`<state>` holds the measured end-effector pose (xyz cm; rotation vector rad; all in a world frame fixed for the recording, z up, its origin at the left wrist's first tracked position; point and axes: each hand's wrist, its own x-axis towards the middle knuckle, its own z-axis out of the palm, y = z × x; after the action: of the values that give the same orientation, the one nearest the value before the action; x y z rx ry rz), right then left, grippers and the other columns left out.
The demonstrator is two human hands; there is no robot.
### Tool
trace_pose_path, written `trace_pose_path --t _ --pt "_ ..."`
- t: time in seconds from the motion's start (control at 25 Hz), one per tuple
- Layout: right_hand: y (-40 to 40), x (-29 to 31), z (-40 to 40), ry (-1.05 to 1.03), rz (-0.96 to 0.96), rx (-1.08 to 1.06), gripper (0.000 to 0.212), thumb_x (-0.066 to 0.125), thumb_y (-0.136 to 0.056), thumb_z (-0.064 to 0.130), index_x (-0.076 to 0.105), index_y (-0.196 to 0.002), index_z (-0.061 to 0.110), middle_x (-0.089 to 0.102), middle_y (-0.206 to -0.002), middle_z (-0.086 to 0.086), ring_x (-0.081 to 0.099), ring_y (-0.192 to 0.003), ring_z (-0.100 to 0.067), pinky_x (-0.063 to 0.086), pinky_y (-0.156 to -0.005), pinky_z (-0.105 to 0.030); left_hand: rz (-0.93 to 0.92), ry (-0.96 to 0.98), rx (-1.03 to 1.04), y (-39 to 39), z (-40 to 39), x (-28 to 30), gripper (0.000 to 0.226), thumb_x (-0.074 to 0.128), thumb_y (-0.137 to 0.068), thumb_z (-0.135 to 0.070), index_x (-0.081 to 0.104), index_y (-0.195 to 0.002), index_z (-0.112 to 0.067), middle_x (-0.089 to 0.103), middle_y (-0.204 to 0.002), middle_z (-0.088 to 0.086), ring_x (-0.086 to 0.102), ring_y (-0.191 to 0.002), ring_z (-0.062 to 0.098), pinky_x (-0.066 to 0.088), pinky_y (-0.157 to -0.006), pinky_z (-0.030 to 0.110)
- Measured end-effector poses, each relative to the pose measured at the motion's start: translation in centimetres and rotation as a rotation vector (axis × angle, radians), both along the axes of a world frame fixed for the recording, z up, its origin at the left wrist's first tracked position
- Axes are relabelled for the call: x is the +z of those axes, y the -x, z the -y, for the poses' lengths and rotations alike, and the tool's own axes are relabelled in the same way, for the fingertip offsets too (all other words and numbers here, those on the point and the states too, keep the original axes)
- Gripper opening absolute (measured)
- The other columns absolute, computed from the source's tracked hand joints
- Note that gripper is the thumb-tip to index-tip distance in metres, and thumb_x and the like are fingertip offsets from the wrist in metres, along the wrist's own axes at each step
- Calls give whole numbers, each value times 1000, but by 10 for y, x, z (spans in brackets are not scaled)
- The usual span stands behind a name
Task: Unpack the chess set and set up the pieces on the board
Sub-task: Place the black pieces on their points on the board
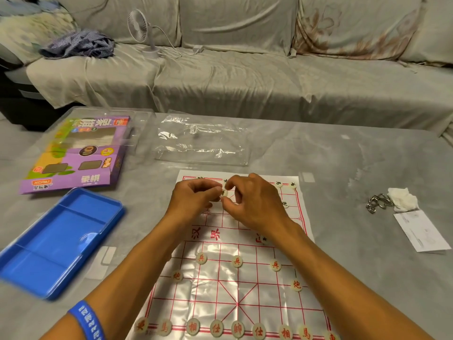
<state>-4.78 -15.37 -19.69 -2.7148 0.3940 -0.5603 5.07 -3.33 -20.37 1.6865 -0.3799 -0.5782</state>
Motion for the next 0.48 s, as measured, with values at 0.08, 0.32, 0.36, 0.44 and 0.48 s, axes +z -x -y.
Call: trace_pose_path --t 0.08,0.32,0.36,0.44,0.48 --pt "-6 -3 -8 0 13 10 29 61 -87 39 65 -107 19 66 -81 1 52 -79 -13 35 -60 -23 -65 15 5 -6 -6 -2 10 72 -81 -9 74 -90 -11 74 -89 6 71 -83 22 57 -78 34" --pt "-12 -15 -17 -76 80 -27 26 65 -85 40 67 -102 20 66 -78 1 50 -78 -11 39 -62 -24 -181 81 -29 -9 -16 -3 18 75 -76 -7 73 -94 -7 73 -94 11 71 -87 26 57 -82 36" --pt "-12 -16 -16 -75 55 -19 28 64 -86 41 66 -105 21 66 -81 2 50 -81 -11 39 -64 -24 -100 39 -1 -10 -16 -3 18 76 -76 -7 73 -93 -9 73 -91 9 71 -86 23 58 -79 33" --pt "-8 -17 -14 -83 -6 -13 34 62 -87 45 64 -113 24 66 -87 4 46 -86 -8 41 -71 -23 31 -2 107 -19 -17 -5 18 77 -75 -7 72 -92 -12 73 -86 7 71 -81 21 58 -74 30" --pt "-6 -17 -11 -95 -23 -22 34 62 -88 45 62 -115 25 66 -90 5 44 -87 -6 41 -74 -23 91 -13 153 -27 -18 -8 18 78 -74 -7 72 -89 -14 73 -83 6 71 -79 20 58 -74 32"
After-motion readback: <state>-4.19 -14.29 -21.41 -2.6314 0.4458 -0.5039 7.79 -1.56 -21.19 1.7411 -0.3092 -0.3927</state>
